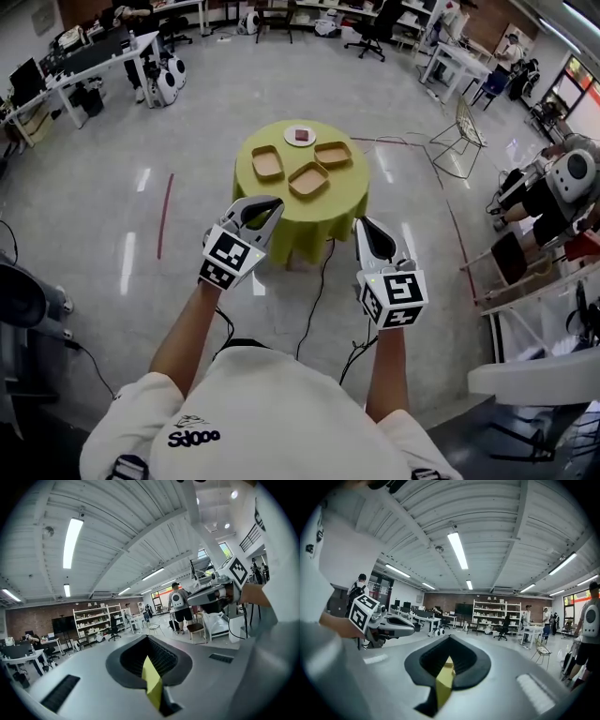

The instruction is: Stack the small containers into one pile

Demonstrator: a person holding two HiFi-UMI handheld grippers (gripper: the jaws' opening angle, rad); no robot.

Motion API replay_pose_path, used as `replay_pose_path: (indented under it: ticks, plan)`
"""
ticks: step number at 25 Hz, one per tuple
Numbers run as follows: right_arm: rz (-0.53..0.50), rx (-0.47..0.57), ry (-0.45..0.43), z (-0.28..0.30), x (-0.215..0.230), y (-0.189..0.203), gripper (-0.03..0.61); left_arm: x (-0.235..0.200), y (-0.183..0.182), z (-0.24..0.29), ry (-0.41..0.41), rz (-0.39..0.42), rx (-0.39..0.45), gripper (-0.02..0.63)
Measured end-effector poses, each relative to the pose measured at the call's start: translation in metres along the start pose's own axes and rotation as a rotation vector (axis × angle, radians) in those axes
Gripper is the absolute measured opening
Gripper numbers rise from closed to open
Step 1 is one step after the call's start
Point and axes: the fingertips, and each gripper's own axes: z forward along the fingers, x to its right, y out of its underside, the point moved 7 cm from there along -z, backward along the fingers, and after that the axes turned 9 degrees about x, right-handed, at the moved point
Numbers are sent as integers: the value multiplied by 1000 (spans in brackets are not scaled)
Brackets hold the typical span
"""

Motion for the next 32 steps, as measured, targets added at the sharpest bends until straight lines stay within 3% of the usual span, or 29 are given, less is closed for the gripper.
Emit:
replay_pose_path:
  ticks: [14,28,32]
  plan:
    - [20,-10,7,50,54,26,9,-27,24,56,-20,-44,-39,-2]
    - [13,-5,94,201,111,30,11,-168,42,182,59,-19,35,-2]
    - [13,-19,123,231,122,37,11,-193,49,209,92,-37,22,-2]
